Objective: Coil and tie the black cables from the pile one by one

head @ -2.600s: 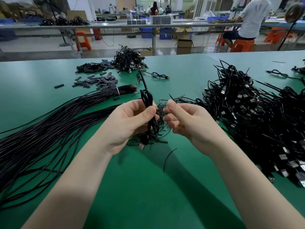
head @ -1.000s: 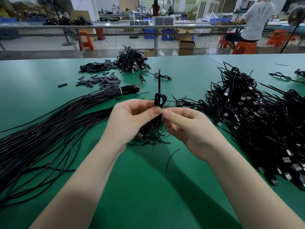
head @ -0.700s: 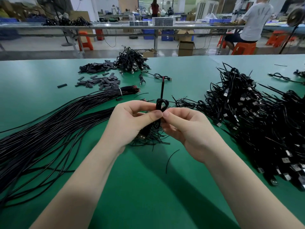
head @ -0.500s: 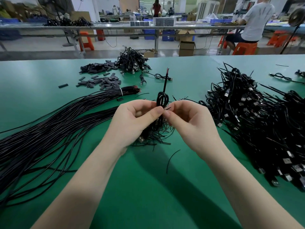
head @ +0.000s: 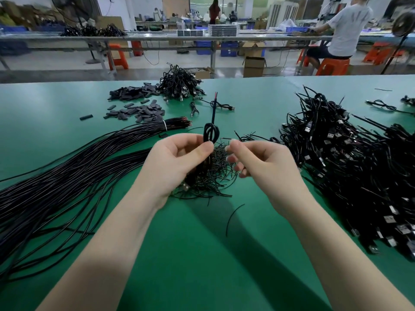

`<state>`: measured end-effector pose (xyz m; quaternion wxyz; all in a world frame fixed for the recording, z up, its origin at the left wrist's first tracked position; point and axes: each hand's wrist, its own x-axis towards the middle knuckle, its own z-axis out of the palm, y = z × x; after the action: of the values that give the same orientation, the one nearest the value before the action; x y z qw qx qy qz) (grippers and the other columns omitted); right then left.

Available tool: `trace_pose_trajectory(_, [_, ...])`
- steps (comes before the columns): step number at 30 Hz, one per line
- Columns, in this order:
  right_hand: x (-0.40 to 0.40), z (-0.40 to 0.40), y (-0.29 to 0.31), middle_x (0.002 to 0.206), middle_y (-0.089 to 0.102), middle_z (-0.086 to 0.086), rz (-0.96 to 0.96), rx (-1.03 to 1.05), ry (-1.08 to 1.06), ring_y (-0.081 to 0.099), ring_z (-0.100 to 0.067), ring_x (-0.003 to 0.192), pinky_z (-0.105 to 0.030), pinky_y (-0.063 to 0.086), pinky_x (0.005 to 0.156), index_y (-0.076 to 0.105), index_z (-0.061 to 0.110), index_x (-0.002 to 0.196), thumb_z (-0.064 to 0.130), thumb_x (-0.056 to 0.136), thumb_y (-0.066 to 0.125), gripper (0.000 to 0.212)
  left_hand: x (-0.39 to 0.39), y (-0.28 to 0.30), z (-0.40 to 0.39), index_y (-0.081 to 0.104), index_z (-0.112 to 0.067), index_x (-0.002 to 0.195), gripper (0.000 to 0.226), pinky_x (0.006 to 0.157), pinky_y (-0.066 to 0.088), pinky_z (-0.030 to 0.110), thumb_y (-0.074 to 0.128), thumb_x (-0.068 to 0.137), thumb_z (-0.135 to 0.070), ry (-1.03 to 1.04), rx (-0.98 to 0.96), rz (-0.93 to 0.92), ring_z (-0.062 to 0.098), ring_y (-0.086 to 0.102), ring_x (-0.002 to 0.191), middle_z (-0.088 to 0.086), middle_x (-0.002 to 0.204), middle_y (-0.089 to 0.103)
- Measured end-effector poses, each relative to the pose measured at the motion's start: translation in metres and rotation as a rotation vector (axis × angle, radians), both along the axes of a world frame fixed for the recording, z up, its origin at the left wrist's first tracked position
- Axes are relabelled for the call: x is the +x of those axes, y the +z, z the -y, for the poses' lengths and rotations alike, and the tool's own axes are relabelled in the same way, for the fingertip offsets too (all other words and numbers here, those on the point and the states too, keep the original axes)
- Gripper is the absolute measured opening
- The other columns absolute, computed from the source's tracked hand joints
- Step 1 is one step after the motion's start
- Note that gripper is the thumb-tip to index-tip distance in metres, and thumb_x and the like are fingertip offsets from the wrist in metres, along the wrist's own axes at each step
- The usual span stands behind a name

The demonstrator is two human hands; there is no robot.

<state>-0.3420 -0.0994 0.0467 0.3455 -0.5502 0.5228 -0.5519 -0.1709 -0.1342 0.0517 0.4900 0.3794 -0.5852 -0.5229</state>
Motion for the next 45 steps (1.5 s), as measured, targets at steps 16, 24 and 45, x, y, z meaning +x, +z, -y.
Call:
trace_pose_trajectory(16, [0.017,-0.002,-0.005,0.066,0.067,-0.001,0.53,0.219,0.193,0.059,-0.012,0.062,-0.022,0.053,0.065,0.075,0.013,0.067,0.013,0.077,0.072,0.01,-0.006,0.0,-0.005,0.074,-0.023,0.084,0.017,0.067,0.049,0.01,0.076,0.068,-0.03,0.016,-0.219,0.138,-0.001,0.067,0.071,-0.011,0.079,0.075])
trace_pose_trajectory(24, [0.012,0.001,-0.018,0.085,0.071,-0.004,-0.639,-0.747,-0.186,0.065,-0.019,0.078,-0.027,0.051,0.078,0.072,0.002,0.086,-0.003,0.082,0.071,0.007,-0.006,0.007,-0.007,0.077,-0.023,0.067,0.021,0.048,0.047,0.018,0.077,0.06,-0.042,-0.113,0.288,0.022,0.006,0.057,0.05,-0.004,0.059,0.064])
trace_pose_trajectory(45, [0.015,-0.003,-0.007,0.067,0.068,0.003,0.513,0.314,0.19,0.061,-0.007,0.06,-0.018,0.055,0.065,0.078,0.016,0.066,0.024,0.062,0.076,0.009,-0.004,-0.005,-0.002,0.077,-0.024,0.082,0.03,0.066,0.048,0.013,0.079,0.056,-0.038,-0.005,-0.009,0.023,0.004,0.065,0.074,-0.004,0.083,0.075])
